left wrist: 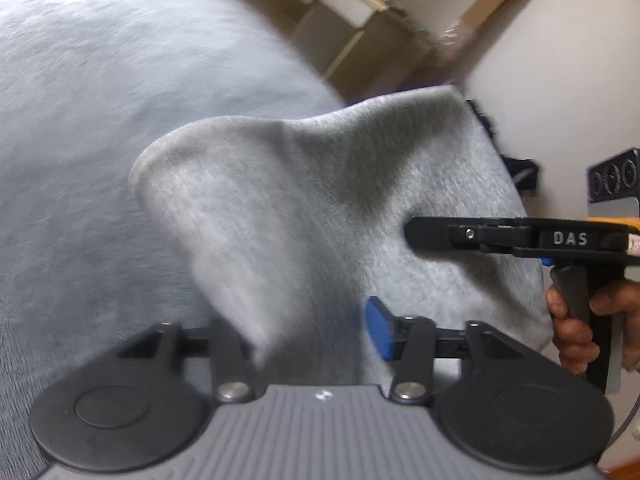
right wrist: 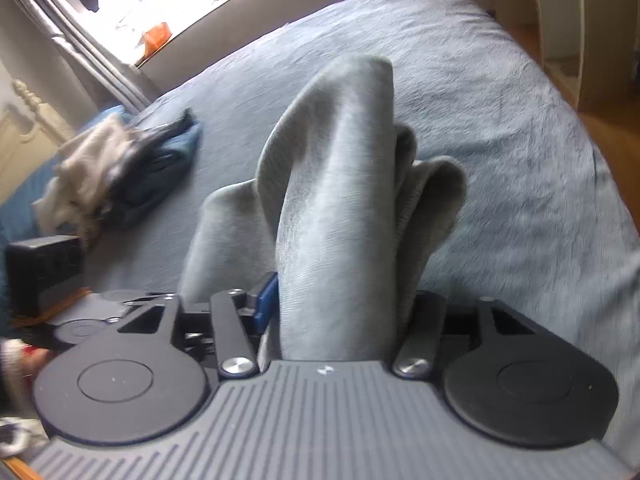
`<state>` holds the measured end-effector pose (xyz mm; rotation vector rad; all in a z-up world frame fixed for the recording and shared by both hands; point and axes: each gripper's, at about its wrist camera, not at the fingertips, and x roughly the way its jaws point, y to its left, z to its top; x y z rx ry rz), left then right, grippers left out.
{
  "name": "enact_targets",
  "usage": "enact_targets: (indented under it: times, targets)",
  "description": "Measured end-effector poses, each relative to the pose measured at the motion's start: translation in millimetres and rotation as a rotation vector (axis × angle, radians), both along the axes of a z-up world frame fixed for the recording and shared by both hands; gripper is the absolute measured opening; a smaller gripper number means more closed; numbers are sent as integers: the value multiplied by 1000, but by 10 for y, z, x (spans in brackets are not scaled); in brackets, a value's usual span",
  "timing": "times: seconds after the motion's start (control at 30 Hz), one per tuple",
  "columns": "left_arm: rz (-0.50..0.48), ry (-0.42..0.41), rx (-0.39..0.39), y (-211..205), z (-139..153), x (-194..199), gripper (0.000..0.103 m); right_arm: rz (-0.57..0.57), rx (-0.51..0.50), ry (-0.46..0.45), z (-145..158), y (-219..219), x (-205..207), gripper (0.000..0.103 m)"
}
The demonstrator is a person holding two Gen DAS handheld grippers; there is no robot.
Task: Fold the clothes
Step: 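Lay the folded end down and open the right gripper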
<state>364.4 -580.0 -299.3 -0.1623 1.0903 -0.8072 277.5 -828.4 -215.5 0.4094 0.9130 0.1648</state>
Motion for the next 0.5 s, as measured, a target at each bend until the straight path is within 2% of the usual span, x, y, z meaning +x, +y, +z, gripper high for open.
enact_targets:
  times: [0.07,0.13,0.17,0.2,0.27,0.4,0.47,0.5]
  targets:
    - [24,18,34,14,-174,60,69,-87,-75,41,-306,-37,110,69]
    - [15,34,15,77,-164,59,76,-173,-79,75,-494,-93,127,79]
    - [11,20,20,108,-122,43,80,-210,-82,78,-546,-119,119,80]
    - [12,6,27,140,-76,31,86,-234,-89,47,-508,-141,72,80]
    - [31,-41,20,272,62,-14,87,-299,-139,-7,-386,-202,-47,80]
    - [74,-225,1,547,489,-168,87,-415,-209,-136,21,-307,-506,77]
    - [-20,-399,16,439,683,-263,88,-374,-229,-174,124,-143,-716,69]
    - [-90,-465,24,353,725,-315,89,-342,-246,-181,155,-39,-800,60]
